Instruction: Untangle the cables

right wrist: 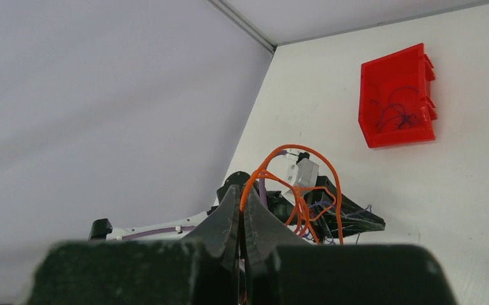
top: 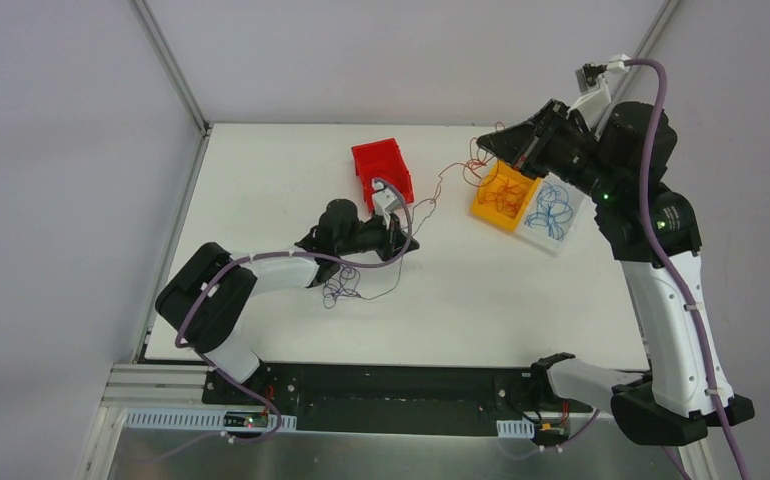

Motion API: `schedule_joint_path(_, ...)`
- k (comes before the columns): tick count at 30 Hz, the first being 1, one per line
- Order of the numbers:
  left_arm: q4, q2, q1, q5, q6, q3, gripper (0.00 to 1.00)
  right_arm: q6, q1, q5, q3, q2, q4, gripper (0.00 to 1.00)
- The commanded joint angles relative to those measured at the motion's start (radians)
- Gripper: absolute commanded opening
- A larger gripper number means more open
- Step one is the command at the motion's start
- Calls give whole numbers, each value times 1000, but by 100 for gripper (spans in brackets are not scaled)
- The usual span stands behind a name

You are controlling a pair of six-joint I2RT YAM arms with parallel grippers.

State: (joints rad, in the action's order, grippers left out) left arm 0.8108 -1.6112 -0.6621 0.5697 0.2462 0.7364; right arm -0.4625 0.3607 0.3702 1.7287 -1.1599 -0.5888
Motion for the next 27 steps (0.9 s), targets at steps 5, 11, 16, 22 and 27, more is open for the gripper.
schedule_joint_path(5,-424,185,23,-442,-51,27,0,35,-7,-444,-32,97,-73,0)
schedule_joint_path(11,-591,206,304,-447,163,-34,0,15,-17,-860,-194,257,-49,0)
schedule_joint_path(16,-528,265,332,-534,198,-129,0,61,-17,-1052,-199,251,-117,0)
schedule_joint_path(22,-542,399,332,-640,176,-175,0,83,-17,-985,-252,181,-112,0)
schedule_joint_path(27,-506,496,332,-628,163,-225,0,82,-20,-891,-295,62,-61,0)
